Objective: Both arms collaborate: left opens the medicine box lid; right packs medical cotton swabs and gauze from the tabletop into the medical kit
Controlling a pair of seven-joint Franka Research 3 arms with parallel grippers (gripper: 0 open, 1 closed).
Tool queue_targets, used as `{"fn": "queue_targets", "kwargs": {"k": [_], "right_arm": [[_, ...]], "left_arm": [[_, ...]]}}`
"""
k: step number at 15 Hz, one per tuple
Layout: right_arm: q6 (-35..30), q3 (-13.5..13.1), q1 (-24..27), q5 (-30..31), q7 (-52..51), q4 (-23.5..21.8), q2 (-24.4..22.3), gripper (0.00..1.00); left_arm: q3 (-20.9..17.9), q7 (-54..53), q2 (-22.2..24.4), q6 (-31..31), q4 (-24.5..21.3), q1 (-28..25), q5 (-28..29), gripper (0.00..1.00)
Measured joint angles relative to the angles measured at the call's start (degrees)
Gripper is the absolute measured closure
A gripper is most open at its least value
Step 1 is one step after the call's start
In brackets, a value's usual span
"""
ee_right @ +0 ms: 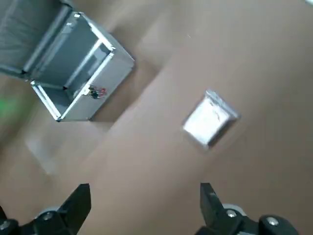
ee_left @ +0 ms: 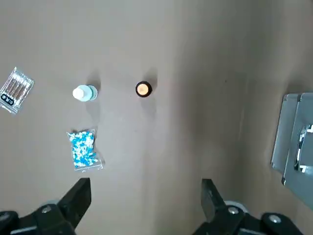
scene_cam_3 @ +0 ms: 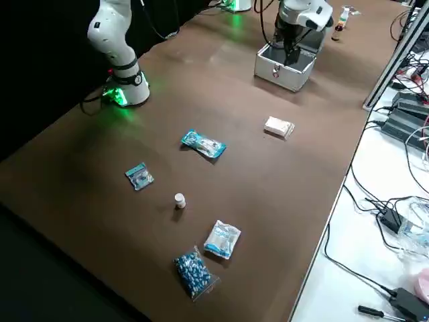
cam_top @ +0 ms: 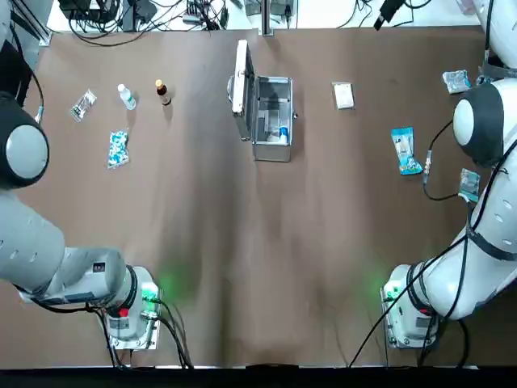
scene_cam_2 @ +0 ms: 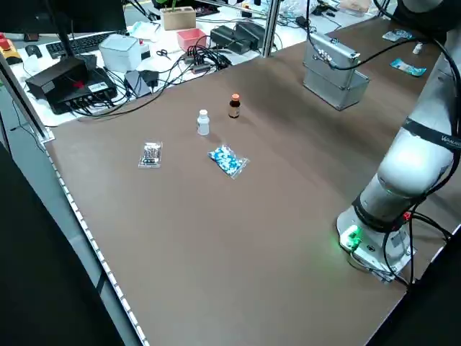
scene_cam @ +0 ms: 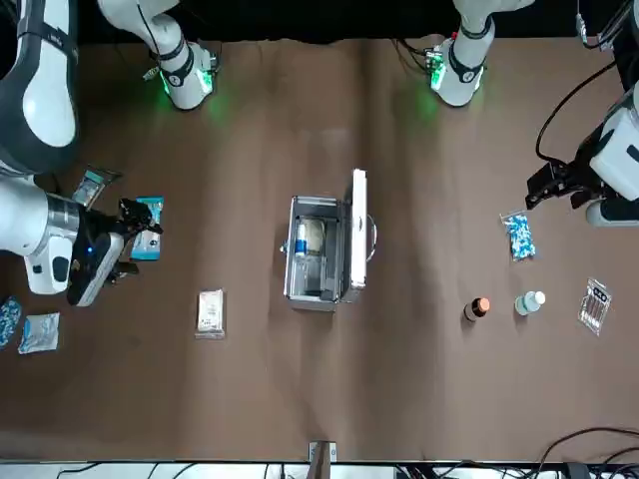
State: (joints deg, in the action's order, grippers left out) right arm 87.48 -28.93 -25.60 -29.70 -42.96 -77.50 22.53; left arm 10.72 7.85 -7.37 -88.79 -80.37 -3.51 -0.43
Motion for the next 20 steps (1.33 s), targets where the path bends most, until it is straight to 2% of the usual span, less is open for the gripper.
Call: {"fn": "queue_targets", "kwargs": {"k": [2,6,8,12,15,17,18,19,20], "right_arm": [[-1.18,-0.02,0.78,2.07,5.27,-0.09,0.12,0.01],[-2.80,-0.01,1.81,3.83,25.02,-0.64,0.64,0.01],[-3.38,0.00,1.93,6.90,29.82,-2.21,0.68,0.01],[-1.38,-0.02,2.42,13.58,31.31,-9.96,1.09,0.04],[4.39,-0.02,2.86,16.78,31.31,-17.37,1.72,0.06],[9.32,0.00,3.34,17.22,30.83,-22.20,2.11,0.11],[11.22,0.00,3.72,17.31,29.63,-24.39,2.24,0.16],[12.91,0.00,4.31,17.36,28.15,-26.33,2.36,0.17],[15.50,-0.01,5.77,17.37,25.85,-29.32,2.63,0.24]], "left_arm": [[0.00,0.00,0.00,-0.04,-0.02,0.00,0.00,0.00],[-0.01,0.00,0.00,-0.28,-0.07,0.00,0.00,0.00],[0.00,0.00,0.00,-0.60,-0.09,0.00,0.00,0.00],[0.01,0.00,0.00,-0.86,-0.11,0.01,0.00,0.00],[0.02,0.00,0.00,-0.92,-0.12,0.01,0.00,0.00],[0.05,0.00,0.00,-0.92,-0.13,0.03,0.00,0.00],[0.08,0.00,0.00,-0.92,-0.13,0.03,0.00,0.00],[0.09,0.00,0.00,-0.92,-0.13,0.05,0.00,0.00],[0.11,0.00,0.00,-0.92,-0.13,0.21,0.00,0.00]]}}
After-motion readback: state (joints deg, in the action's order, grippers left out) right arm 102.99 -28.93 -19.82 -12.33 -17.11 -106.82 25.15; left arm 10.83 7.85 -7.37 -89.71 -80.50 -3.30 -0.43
